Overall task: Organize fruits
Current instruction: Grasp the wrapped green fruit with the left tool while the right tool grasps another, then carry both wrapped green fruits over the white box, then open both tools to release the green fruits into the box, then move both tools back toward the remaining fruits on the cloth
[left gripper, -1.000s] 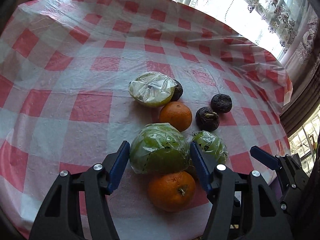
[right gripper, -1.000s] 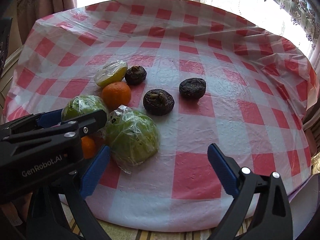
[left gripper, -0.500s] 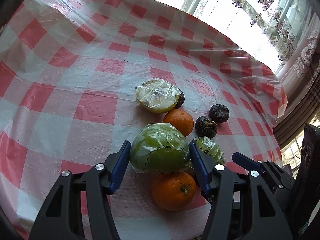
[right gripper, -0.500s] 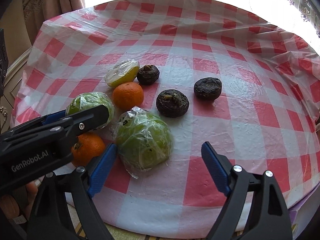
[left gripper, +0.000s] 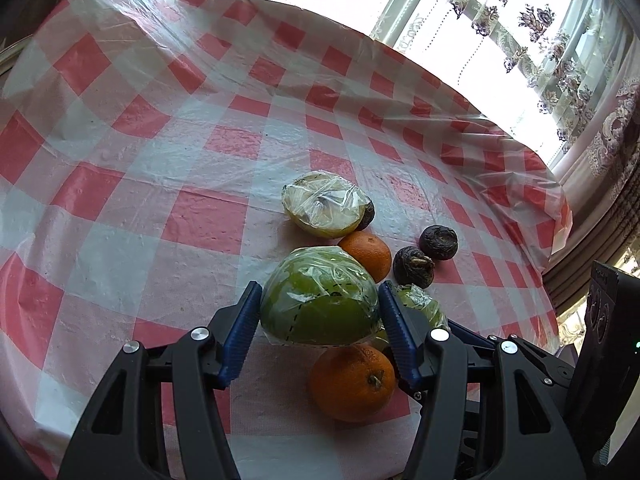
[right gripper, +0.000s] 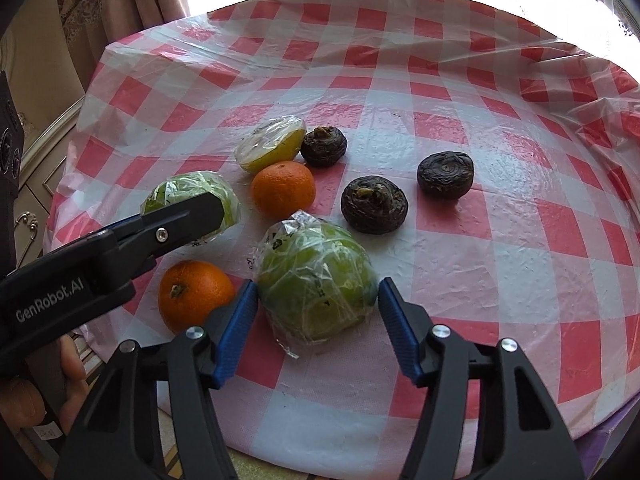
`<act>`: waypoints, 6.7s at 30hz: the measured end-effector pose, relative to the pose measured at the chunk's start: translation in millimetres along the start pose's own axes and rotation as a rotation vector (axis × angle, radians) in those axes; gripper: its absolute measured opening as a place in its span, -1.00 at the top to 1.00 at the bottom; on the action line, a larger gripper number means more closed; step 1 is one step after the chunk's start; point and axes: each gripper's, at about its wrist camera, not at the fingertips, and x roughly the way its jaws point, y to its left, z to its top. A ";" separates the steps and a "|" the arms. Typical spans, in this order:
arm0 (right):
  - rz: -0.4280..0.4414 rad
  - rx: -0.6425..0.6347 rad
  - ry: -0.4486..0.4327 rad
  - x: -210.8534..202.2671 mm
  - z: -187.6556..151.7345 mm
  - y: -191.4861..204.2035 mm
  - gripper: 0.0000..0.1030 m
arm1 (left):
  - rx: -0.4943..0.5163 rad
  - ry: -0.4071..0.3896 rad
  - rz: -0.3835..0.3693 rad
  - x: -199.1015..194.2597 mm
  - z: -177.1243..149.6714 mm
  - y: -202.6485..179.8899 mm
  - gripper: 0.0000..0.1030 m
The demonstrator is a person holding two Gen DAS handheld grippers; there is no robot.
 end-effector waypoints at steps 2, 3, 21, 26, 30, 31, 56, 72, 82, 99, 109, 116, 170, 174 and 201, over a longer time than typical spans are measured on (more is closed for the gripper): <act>-0.002 0.002 -0.006 -1.3 -1.4 -0.2 -0.20 | 0.000 -0.001 0.000 -0.3 -0.6 0.0 -0.11; -0.004 0.007 -0.009 -1.9 -2.1 -0.6 -0.20 | 0.001 -0.002 0.001 -0.5 -0.9 0.0 -0.11; -0.043 0.097 -0.016 -13.9 -14.8 -17.0 -0.19 | 0.033 -0.021 0.005 -4.9 -4.6 -7.3 -0.11; -0.056 0.086 0.000 -10.6 -13.0 -14.9 -0.27 | 0.039 -0.018 0.007 -4.3 -5.4 -8.4 -0.11; -0.073 0.068 0.007 -7.3 -9.9 -11.9 -0.29 | 0.045 -0.015 0.012 -3.0 -5.6 -9.5 -0.11; -0.078 0.065 0.007 -7.0 -9.7 -11.5 -0.28 | 0.048 -0.016 0.013 -3.0 -5.6 -9.6 -0.11; -0.079 0.238 -0.123 -65.0 -22.3 -63.8 -0.23 | 0.145 -0.058 0.009 -16.9 -4.5 -50.1 -0.11; -0.211 0.393 -0.168 -133.7 -70.1 -161.9 -0.23 | 0.321 0.003 -0.128 -0.5 -34.0 -162.2 -0.11; -0.310 0.509 -0.175 -166.3 -110.2 -227.6 -0.23 | 0.440 0.052 -0.202 10.6 -64.1 -229.9 -0.11; -0.458 0.702 -0.070 -168.7 -181.1 -322.3 -0.23 | 0.705 0.240 -0.370 43.2 -148.0 -338.6 -0.11; -0.527 0.773 0.049 -141.7 -204.1 -352.1 -0.23 | 0.882 0.443 -0.394 77.9 -192.7 -373.2 -0.11; -0.548 0.769 0.126 -117.3 -209.8 -358.9 -0.23 | 1.022 0.454 -0.301 95.1 -217.3 -390.1 -0.11; -0.607 0.877 0.070 -133.9 -210.3 -382.7 -0.66 | 0.974 0.295 -0.247 90.5 -191.5 -378.4 -0.71; -0.620 0.899 -0.006 -154.6 -207.6 -378.5 -0.68 | 0.916 0.243 -0.286 77.1 -177.5 -369.5 -0.71; -0.753 0.490 -0.182 -175.5 -98.1 -201.5 -0.96 | 0.487 -0.068 -0.209 -4.0 -67.7 -227.1 -0.67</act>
